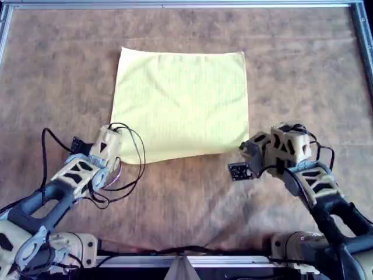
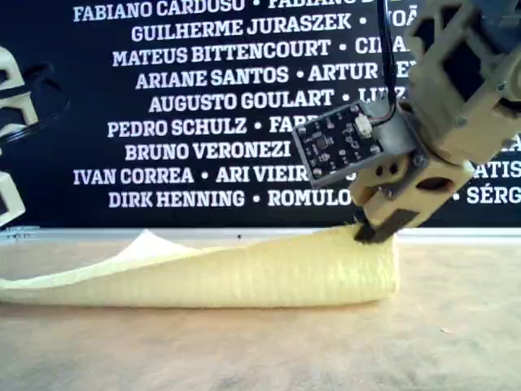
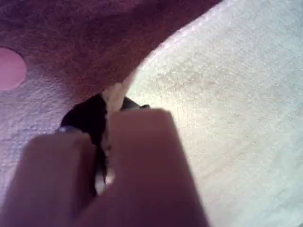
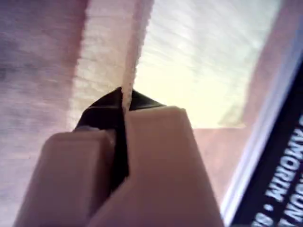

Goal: Fold a cloth

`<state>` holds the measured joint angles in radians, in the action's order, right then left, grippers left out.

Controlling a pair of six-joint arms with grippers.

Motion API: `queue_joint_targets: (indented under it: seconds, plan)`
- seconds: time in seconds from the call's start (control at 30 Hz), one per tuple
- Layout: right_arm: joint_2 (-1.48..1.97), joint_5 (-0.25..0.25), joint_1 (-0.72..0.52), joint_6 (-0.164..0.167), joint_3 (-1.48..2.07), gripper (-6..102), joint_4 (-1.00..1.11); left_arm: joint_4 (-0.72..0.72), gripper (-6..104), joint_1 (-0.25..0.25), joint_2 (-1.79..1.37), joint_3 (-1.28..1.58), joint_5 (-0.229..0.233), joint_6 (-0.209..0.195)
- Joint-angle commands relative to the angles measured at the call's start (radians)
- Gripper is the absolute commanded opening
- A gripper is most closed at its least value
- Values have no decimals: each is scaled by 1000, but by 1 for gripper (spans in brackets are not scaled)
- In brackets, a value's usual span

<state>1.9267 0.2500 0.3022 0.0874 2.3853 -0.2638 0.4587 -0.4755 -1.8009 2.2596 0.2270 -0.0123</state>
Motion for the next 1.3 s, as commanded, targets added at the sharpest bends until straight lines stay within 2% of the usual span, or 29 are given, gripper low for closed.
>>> queue_joint_targets:
  seconds: [0.0,0.07,0.17,0.23,0.43,0.53,0.83,1.1,1.27]
  plan:
    - [-34,-2,-11,-2,-57,0,137,-69,-1,26,-34,-106,-2,3]
    - [-107,-25,-11,-2,-91,0,198,-109,-1,26,-34,-129,-2,3]
    - [-242,-98,-9,0,-178,0,298,-184,-1,26,-34,-158,-2,3]
    - [-339,-124,-9,2,-250,0,362,-245,-1,32,-15,-181,-2,5]
    - [-575,-130,-12,15,-494,0,480,-466,-1,121,201,-310,-3,11]
    - [-669,-129,-46,17,-621,0,491,-538,-1,147,307,-422,-3,11]
    - [-894,-117,-97,17,-980,0,491,-565,-1,221,563,-772,-3,11]
    - [-1080,-127,-98,17,-1197,1,491,-566,-1,230,793,-1020,-5,-2]
    - [-1173,-127,-98,17,-1301,1,491,-566,-1,230,917,-1166,-3,9]
